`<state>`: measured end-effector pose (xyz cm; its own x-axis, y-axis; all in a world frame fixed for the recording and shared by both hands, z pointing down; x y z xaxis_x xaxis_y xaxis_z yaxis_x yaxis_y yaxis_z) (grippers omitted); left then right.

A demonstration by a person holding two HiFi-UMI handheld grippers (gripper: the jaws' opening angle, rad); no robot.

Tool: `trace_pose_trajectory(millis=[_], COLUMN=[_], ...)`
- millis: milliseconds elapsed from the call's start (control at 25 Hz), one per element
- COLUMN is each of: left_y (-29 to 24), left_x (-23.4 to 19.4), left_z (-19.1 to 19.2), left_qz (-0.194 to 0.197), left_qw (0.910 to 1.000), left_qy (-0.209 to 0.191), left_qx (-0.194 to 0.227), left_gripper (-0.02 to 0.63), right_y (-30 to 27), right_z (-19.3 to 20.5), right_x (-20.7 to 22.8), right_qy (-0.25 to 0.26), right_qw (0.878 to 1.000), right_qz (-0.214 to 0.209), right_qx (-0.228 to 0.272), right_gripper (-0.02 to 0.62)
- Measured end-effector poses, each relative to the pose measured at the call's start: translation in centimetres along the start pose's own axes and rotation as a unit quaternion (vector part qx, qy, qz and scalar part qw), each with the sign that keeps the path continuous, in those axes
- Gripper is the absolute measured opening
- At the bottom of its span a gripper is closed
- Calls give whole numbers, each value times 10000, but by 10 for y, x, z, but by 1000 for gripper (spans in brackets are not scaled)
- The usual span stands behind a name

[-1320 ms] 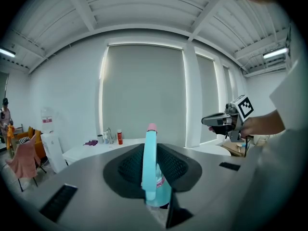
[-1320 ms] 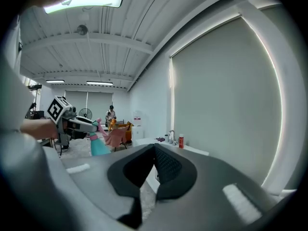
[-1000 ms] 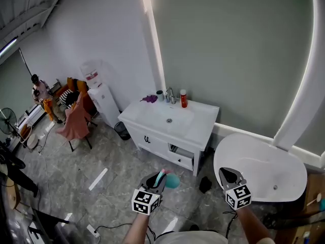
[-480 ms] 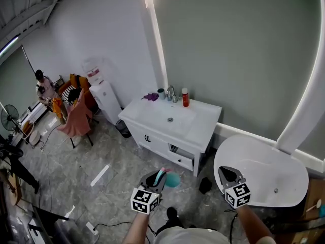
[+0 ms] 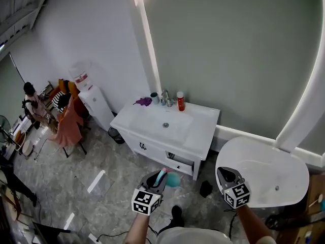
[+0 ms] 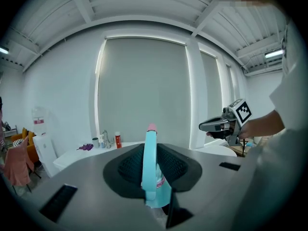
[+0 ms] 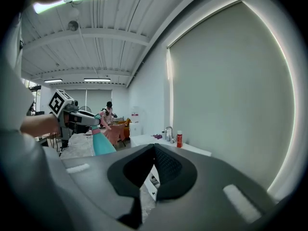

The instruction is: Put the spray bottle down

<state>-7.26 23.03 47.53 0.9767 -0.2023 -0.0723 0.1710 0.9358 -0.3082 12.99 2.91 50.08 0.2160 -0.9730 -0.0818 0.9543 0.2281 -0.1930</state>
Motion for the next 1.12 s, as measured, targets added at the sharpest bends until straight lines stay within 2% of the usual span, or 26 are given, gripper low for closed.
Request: trace_pose_trajectory(millis=[360,600,880,1120], left_y=[-60,-100,-135,-159], left_x=[-77,-114,-138,-144], left_z=[-22,-28,-31,-31], left_qz=[450,815,1161,1279], left_qw=[9989,9962,9921,9905], left_qy=[-114,-249,-334,-323], left_qx=[-116,-202,-336,-396], left_gripper=[77,77,77,77], right_y=[-75,-112,-134,-143], right_z=[-13,-6,-3,2], right_x=[7,10,17,28], right_qy=[-138,-233,-390,-440], right_qw=[9990,9970,9929,9905], right_qz=[369,688,1027,1169], right_qx=[-189,-273,-457,-567], right_gripper=[11,9,9,9])
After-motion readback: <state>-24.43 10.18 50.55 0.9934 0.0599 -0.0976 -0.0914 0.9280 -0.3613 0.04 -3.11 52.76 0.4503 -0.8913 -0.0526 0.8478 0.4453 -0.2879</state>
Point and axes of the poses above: the fingertips, and each gripper's own axes: y backward along the fingers, x to its right, z out of its underside, the point moved 5 cm from there along y, backward along the fingers, and after that the axes turned 7 degrees about y, right-handed, at the moved point
